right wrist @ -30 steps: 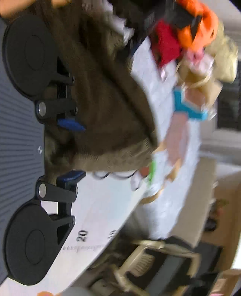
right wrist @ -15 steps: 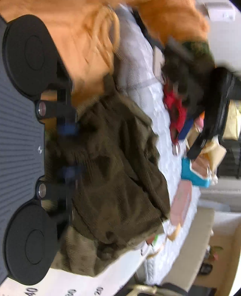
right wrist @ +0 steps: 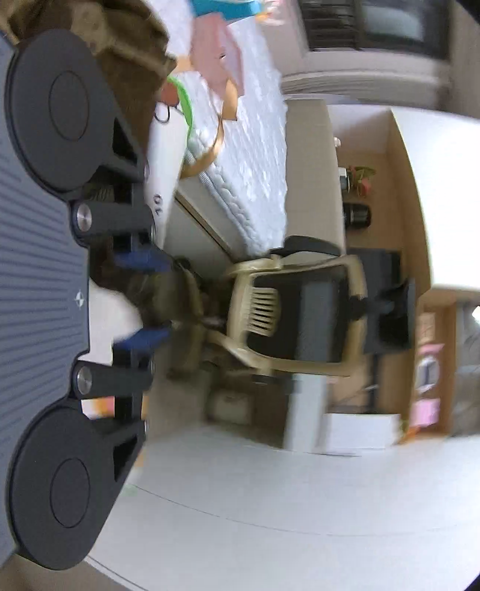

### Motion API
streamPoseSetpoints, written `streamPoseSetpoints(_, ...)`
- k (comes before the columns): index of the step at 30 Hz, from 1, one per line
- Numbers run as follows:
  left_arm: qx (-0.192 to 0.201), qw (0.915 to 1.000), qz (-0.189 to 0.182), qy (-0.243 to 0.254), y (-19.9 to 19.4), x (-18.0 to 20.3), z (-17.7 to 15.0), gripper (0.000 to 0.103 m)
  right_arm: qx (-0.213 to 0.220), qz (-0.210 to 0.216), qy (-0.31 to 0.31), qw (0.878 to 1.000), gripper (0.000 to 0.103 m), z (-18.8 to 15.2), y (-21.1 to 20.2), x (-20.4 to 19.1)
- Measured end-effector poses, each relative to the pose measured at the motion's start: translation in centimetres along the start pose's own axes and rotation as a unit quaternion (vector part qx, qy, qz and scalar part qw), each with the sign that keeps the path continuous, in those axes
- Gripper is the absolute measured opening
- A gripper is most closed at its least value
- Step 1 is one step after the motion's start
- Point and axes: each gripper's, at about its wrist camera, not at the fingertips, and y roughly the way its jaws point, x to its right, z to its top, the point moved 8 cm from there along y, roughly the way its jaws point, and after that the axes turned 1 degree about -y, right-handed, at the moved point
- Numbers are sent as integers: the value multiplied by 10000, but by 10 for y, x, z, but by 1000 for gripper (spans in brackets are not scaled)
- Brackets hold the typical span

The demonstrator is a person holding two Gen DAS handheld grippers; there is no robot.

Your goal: Fold clothes

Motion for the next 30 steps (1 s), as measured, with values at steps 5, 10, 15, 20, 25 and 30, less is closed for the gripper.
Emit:
streamPoseSetpoints(5,-211,9978,380,503,23,9,-7,58,-341,308,-309,9985,55,-41,1,-20)
streamPoseSetpoints(10,-12,9826,987,1573,28,15,10,8,-401,820,-521,9945,63,-41,8,-64)
streamPoseSetpoints(15,899,9609,1882,1823,-9,-35,85,7,-487,1350,-700,9872,70,-30,4,-112)
streamPoseSetpoints(20,1539,9386,2871,1139,-45,-136,140,7,-774,1704,-1025,9770,73,-25,26,-170)
streamPoseSetpoints(25,1799,9185,3515,216,-69,-234,170,9,-1247,2050,-1074,9648,74,-28,68,-227)
streamPoseSetpoints(30,1592,9333,3207,-284,-59,-259,167,27,-2265,2710,206,9353,77,-38,129,-267)
